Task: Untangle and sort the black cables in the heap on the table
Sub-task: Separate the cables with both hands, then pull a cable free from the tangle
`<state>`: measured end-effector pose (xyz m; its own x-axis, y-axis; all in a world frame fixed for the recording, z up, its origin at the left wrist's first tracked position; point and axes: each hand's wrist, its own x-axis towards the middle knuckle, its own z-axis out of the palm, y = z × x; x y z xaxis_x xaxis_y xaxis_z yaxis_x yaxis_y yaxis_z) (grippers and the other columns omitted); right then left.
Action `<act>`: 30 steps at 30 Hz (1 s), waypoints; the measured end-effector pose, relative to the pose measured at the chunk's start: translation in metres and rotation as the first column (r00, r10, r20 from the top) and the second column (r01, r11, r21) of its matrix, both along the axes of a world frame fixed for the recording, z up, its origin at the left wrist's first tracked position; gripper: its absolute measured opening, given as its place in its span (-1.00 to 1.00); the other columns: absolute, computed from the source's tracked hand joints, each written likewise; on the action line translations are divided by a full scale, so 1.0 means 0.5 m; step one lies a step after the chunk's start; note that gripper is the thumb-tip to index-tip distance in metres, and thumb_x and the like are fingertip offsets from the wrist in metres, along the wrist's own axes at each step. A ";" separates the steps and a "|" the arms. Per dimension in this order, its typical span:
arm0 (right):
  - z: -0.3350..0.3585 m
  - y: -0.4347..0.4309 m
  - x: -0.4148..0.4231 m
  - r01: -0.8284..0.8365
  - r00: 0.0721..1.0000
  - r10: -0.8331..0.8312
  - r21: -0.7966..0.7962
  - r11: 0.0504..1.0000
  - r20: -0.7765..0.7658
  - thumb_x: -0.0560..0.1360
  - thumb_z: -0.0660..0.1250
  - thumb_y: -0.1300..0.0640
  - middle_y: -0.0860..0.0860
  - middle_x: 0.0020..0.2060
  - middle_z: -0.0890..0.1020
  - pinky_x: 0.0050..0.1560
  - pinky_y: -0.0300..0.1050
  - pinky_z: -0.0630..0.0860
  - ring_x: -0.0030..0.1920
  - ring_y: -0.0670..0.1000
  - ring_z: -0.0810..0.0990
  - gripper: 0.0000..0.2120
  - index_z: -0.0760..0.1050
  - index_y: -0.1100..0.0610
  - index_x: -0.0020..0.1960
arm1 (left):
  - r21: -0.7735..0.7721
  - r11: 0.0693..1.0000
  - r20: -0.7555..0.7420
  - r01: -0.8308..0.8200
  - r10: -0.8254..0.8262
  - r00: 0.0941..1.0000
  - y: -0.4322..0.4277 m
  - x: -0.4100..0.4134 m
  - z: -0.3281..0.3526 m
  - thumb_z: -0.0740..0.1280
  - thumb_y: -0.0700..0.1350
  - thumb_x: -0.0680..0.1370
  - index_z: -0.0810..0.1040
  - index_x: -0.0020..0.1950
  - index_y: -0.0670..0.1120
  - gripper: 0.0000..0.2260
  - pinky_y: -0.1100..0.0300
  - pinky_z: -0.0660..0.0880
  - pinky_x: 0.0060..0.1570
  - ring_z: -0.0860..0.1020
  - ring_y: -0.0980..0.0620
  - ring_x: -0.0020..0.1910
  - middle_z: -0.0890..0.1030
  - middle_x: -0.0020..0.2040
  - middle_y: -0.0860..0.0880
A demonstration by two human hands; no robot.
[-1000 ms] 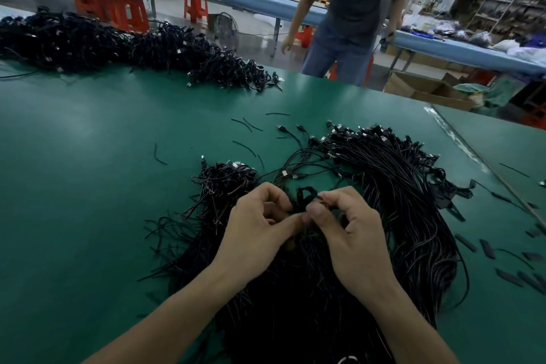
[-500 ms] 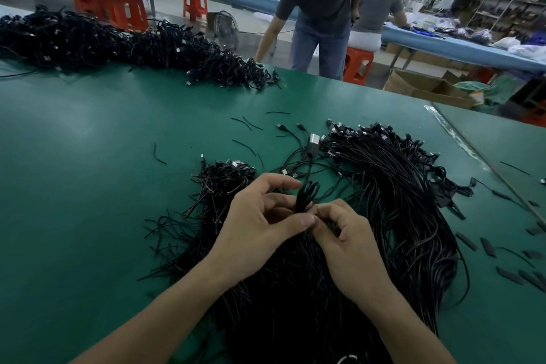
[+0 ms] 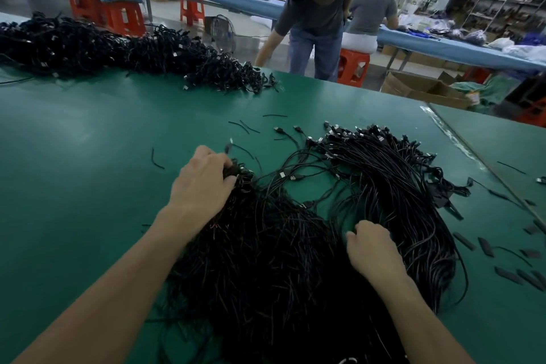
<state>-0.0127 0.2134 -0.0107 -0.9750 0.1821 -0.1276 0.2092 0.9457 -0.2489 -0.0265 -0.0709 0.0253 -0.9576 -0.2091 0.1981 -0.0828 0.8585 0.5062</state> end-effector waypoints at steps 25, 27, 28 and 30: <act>0.179 -0.137 0.060 -0.333 0.899 0.081 -0.552 0.764 -0.430 0.57 0.20 0.15 -0.22 -0.59 0.45 -0.49 -0.31 0.21 -0.56 -0.17 0.33 -0.75 0.49 0.03 -0.27 | 0.381 0.789 -0.169 0.482 -0.453 0.875 0.136 0.057 0.005 0.45 -0.03 0.52 0.26 0.52 0.07 -0.38 0.16 0.57 0.09 0.60 0.18 -0.05 0.60 0.05 0.07; 0.211 -0.169 0.114 -0.513 0.836 0.253 -0.531 0.674 -0.486 0.51 0.19 0.13 -0.27 -0.55 0.44 -0.46 -0.39 0.25 -0.52 -0.21 0.39 -0.74 0.45 -0.02 -0.34 | 0.504 0.707 -0.120 0.497 -0.512 0.851 0.151 0.042 0.003 0.44 -0.12 0.53 0.15 0.57 0.12 -0.30 0.10 0.51 0.23 0.60 0.10 0.08 0.59 0.16 0.01; 0.221 -0.185 0.138 -0.591 0.799 0.354 -0.525 0.613 -0.485 0.49 0.19 0.08 -0.28 -0.50 0.46 -0.39 -0.41 0.29 -0.44 -0.24 0.43 -0.75 0.43 -0.06 -0.35 | 0.507 0.691 -0.094 0.515 -0.550 0.830 0.158 0.036 0.001 0.41 -0.15 0.55 0.16 0.55 0.17 -0.32 0.09 0.45 0.30 0.57 0.08 0.14 0.57 0.18 0.00; 0.230 -0.208 0.177 -0.668 0.744 0.512 -0.518 0.535 -0.430 0.50 0.22 -0.16 -0.19 -0.42 0.49 -0.30 -0.34 0.34 -0.35 -0.23 0.47 -0.72 0.41 -0.08 -0.33 | 0.480 0.691 -0.082 0.540 -0.578 0.812 0.176 0.034 -0.011 0.35 -0.07 0.61 0.33 0.47 0.22 -0.53 0.15 0.38 0.35 0.52 0.11 0.20 0.53 0.21 0.02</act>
<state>0.0759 0.1094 0.1042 -0.8421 -0.4876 0.2303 -0.4668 0.4454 -0.7640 -0.0094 0.0169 0.0197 -0.9344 0.3227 0.1508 0.2846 0.4218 0.8609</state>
